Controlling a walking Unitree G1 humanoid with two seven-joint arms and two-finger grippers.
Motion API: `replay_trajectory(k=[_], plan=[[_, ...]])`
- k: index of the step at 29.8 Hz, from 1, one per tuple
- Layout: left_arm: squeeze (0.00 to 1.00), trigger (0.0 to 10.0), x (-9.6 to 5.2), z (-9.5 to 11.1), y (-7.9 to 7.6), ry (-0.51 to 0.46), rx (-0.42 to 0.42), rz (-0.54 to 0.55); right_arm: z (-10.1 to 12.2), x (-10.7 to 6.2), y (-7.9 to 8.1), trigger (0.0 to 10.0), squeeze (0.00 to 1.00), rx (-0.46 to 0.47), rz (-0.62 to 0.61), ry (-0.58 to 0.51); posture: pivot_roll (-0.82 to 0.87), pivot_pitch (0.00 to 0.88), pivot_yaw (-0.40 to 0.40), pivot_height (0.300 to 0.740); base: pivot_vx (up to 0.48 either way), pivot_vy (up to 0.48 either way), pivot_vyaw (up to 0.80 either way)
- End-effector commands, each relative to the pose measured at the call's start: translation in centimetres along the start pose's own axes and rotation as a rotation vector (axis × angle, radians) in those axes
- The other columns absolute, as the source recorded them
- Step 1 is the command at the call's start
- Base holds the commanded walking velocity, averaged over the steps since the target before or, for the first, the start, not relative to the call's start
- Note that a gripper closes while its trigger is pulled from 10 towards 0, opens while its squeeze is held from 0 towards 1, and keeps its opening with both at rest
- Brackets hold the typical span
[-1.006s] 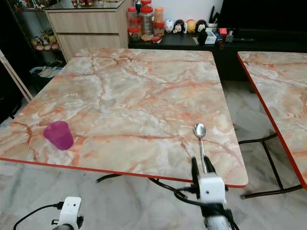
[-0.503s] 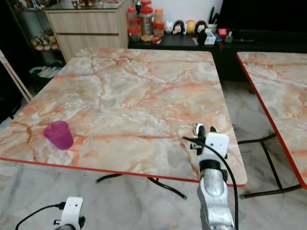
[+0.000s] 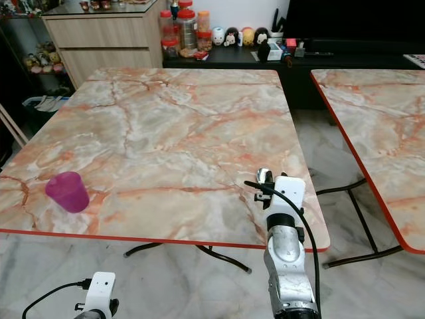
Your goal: Setting the table
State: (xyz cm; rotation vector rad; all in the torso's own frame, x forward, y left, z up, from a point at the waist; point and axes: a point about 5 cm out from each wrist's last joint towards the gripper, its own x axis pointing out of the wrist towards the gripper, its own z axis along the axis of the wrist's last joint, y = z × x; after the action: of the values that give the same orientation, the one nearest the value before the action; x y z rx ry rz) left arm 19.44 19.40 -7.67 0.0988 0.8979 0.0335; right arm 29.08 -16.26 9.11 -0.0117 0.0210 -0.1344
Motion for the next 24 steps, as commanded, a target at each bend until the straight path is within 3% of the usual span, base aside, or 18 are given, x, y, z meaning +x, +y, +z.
replay_trajectory(k=[1, 20, 24], plan=[[0.0, 10.0, -0.08, -0.39, 0.36, 0.016, 0.008, 0.012, -0.37, -0.24, 0.15, 10.0, 0.0, -0.003, 0.002, 0.023, -0.03, 0.0, 0.01, 0.74, 0.0, 0.0, 0.0], [0.0, 10.0, -0.07, -0.37, 0.46, 0.018, -0.001, 0.022, -0.69, -0.51, 0.62, 10.0, 0.0, 0.036, 0.019, 0.037, -0.02, 0.0, 0.008, 0.728, 0.224, 0.0, 0.0], [0.0, 10.0, -0.06, -0.31, 0.49, 0.016, -0.003, 0.023, -0.16, -0.43, 0.8, 10.0, 0.0, 0.028, 0.039, -0.003, -0.02, 0.0, 0.009, 0.728, 0.281, 0.0, -0.56]])
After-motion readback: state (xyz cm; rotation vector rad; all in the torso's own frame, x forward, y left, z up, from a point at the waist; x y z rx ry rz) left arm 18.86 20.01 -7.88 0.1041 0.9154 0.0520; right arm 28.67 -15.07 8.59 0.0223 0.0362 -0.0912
